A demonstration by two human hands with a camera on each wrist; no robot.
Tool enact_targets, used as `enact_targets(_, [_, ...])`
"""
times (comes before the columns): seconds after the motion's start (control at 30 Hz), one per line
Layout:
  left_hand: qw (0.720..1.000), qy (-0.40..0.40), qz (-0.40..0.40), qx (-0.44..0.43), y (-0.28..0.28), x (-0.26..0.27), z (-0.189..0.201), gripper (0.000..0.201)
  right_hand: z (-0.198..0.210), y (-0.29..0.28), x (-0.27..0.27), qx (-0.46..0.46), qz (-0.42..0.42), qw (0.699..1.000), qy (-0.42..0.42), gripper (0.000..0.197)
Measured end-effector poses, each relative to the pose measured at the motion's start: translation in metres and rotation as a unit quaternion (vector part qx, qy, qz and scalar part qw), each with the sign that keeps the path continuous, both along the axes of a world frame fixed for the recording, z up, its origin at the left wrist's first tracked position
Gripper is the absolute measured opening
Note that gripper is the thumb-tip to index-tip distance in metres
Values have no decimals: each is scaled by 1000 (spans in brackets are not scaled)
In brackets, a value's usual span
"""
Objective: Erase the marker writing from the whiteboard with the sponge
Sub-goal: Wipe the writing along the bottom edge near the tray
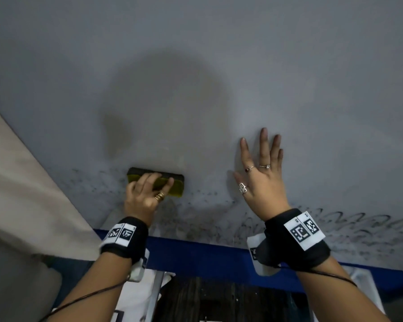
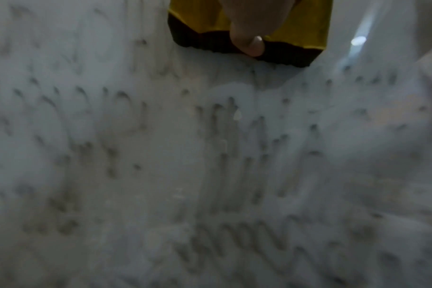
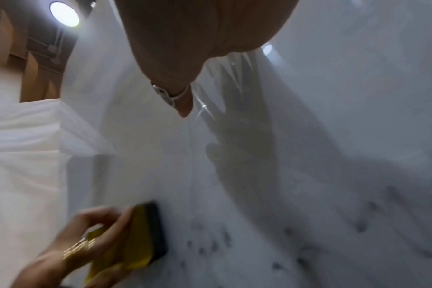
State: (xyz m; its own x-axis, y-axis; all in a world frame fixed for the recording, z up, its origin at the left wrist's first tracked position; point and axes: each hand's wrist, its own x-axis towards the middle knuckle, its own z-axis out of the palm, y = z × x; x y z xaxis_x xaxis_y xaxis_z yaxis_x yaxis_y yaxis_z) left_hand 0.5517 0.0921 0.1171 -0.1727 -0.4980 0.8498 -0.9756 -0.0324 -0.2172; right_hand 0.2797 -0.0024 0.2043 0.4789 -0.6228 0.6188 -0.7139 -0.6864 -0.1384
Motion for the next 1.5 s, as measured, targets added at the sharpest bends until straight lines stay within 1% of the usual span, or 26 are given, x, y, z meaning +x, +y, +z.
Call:
enact_targets(0.1, [999, 46, -12, 6, -18, -40, -2, 64, -1, 8, 16, -15, 37, 999, 20, 70])
enact_targets(0.13, [996, 82, -35, 7, -25, -60, -2, 59, -1, 10, 23, -23, 46, 998, 25, 71])
enact_targets(0.23, [986, 151, -67, -11, -36, -98, 2, 21, 3, 13, 40, -41, 65, 997, 27, 68])
enact_targets(0.33, [996, 50, -71, -22, -35, -84, 5, 21, 9, 11, 53, -66, 74, 995, 31, 64])
enact_targets(0.43, [998, -5, -35, -45, -25, -34, 0, 54, 6, 12, 72, -83, 25, 996, 32, 71])
enact_targets(0.5, [999, -18, 15, -28, -4, 19, -8, 67, 2, 15, 83, -84, -2, 996, 7, 73])
enact_targets(0.57, [998, 14, 65, 1, 19, 77, -7, 77, -1, 18, 94, -82, -21, 996, -15, 72])
enact_targets(0.63, [997, 20, 72, 33, 30, 110, 0, 85, -2, 22, 107, -66, -40, 996, -34, 74])
enact_targets(0.7, [996, 33, 60, 52, 27, 111, 1, 92, -3, 28, 123, -46, -35, 997, -51, 79])
enact_targets(0.77, [995, 88, 43, 31, 17, 100, -5, 99, -2, 35, 143, -55, 0, 997, -48, 82])
enact_targets(0.83, [995, 94, 35, 23, 11, 91, -12, 101, 0, 41, 163, -78, 33, 996, -28, 75])
enact_targets(0.93, [998, 49, 38, 20, 10, 92, -13, 92, 5, 50, 197, -82, 66, 994, -15, 57])
enact_targets(0.97, [999, 40, 29, 12, 10, 91, -11, 81, 7, 52, 208, -81, 69, 994, -5, 55])
enact_targets(1.07, [1000, -6, -24, -10, 8, 107, -8, 24, 10, 59, 241, -73, 43, 996, 36, 53])
enact_targets(1.1, [1000, -6, -23, -7, 11, 119, -8, 14, 10, 60, 250, -67, 24, 996, 44, 54])
enact_targets(1.13, [999, 34, -10, -9, 16, 132, -10, 20, 8, 61, 255, -64, 6, 997, 48, 54])
enact_targets(1.17, [991, 134, 13, -10, 24, 146, -13, 33, 5, 61, 259, -66, -7, 997, 49, 55])
enact_targets(1.2, [959, 280, 42, -17, 34, 160, -14, 43, 2, 60, 261, -71, -13, 996, 47, 55])
enact_targets(1.23, [900, 429, 73, -31, 44, 173, -13, 46, -1, 58, 261, -78, -16, 996, 41, 55])
enact_targets(1.27, [824, 558, 91, -46, 52, 184, -14, 43, -2, 57, 261, -85, -18, 996, 34, 55])
enact_targets(1.3, [756, 645, 88, -64, 58, 193, -17, 38, -3, 57, 262, -91, -21, 995, 27, 54])
enact_targets(1.33, [711, 695, 70, -82, 59, 197, -18, 37, -3, 57, 265, -95, -25, 995, 19, 54])
enact_targets(1.37, [699, 707, 61, -86, 59, 197, -17, 42, -4, 59, 268, -94, -29, 995, 13, 54])
enact_targets(1.4, [719, 687, 55, -89, 59, 196, -18, 54, -4, 60, 271, -94, -33, 995, 8, 55])
enact_targets(1.47, [783, 618, 42, -52, 59, 193, -24, 78, -4, 63, 274, -94, -38, 995, 6, 57])
enact_targets(1.5, [784, 619, 38, -36, 61, 192, -24, 83, -5, 64, 272, -95, -38, 995, 8, 57])
